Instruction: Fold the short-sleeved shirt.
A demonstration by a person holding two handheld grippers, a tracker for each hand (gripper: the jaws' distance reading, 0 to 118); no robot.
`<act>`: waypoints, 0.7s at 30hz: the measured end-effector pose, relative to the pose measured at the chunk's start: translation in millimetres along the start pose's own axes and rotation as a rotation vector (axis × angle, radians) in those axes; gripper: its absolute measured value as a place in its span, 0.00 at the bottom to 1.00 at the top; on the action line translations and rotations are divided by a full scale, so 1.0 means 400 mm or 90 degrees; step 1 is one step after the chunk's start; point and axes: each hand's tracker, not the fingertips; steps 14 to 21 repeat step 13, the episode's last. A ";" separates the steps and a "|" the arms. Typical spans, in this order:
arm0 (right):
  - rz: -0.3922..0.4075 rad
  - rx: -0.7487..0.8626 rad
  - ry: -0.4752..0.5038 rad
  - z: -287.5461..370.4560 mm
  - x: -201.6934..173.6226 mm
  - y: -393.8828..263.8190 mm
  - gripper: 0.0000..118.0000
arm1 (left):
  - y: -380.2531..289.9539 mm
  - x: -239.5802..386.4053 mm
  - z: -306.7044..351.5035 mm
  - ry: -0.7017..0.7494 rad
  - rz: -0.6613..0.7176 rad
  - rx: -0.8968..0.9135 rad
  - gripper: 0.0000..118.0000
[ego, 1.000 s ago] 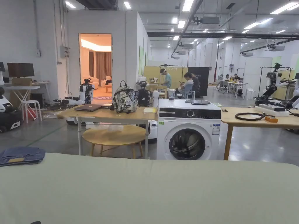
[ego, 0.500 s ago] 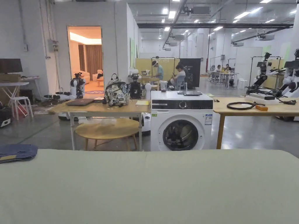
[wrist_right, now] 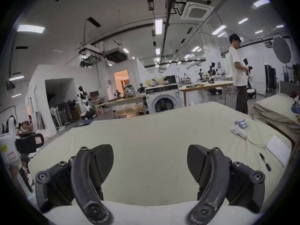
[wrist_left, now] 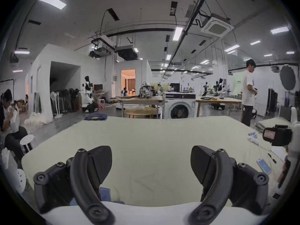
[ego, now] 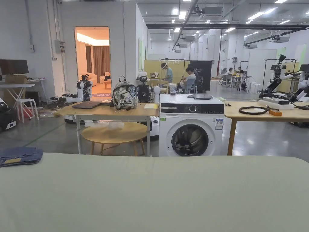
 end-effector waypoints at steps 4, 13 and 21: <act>-0.002 -0.056 -0.043 -0.026 -0.027 0.000 0.81 | -0.001 0.011 -0.010 -0.031 0.033 -0.017 0.84; -0.055 -0.088 -0.071 -0.068 -0.044 -0.016 0.81 | -0.003 0.034 -0.007 -0.062 0.029 -0.025 0.85; -0.055 -0.088 -0.071 -0.068 -0.044 -0.016 0.81 | -0.003 0.034 -0.007 -0.062 0.029 -0.025 0.85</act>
